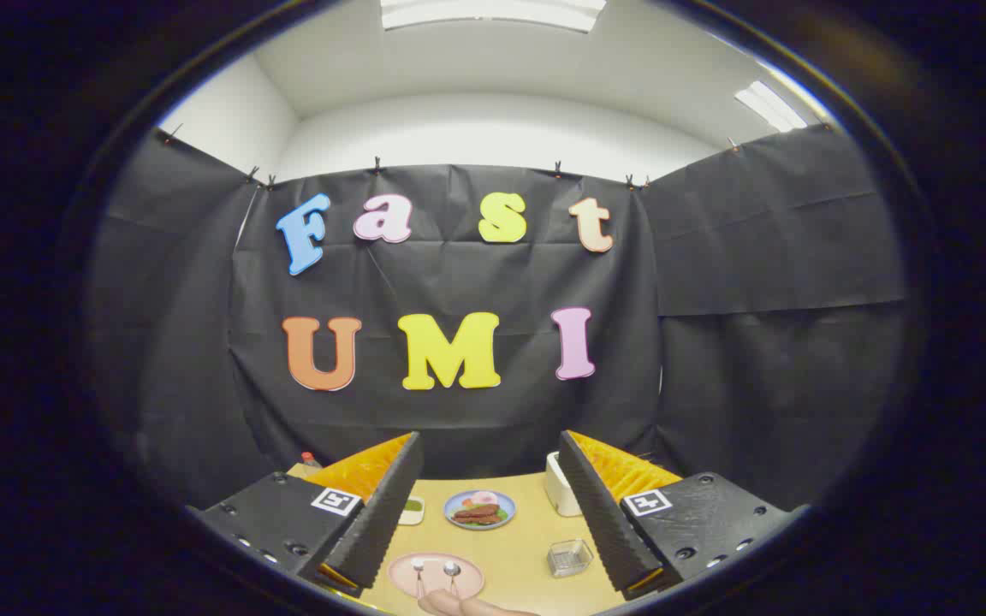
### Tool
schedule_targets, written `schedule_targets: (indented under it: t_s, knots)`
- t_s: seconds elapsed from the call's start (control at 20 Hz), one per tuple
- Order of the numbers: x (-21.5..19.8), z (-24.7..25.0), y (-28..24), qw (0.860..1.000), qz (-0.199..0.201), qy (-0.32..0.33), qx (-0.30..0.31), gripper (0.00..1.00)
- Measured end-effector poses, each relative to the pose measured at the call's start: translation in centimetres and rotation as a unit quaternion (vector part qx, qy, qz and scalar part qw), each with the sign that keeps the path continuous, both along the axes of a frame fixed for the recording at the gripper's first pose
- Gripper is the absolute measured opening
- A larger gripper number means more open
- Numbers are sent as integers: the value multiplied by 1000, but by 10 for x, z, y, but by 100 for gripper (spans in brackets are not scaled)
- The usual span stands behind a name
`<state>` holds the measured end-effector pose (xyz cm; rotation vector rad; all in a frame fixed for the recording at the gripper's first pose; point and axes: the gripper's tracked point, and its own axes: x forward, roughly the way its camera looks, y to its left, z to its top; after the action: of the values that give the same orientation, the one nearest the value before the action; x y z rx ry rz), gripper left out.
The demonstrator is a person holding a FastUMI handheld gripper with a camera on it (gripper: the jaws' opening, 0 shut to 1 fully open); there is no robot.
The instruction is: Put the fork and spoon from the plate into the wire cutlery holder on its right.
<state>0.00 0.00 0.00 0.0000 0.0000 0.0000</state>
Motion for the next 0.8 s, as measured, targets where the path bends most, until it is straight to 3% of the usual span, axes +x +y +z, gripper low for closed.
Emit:
schedule_targets:
  t_s: [0.3,0.8]
  knots:
    - [11,-13,-1,999,11,34,-6,95]
    - [54,-81,19,993,52,104,-21,95]
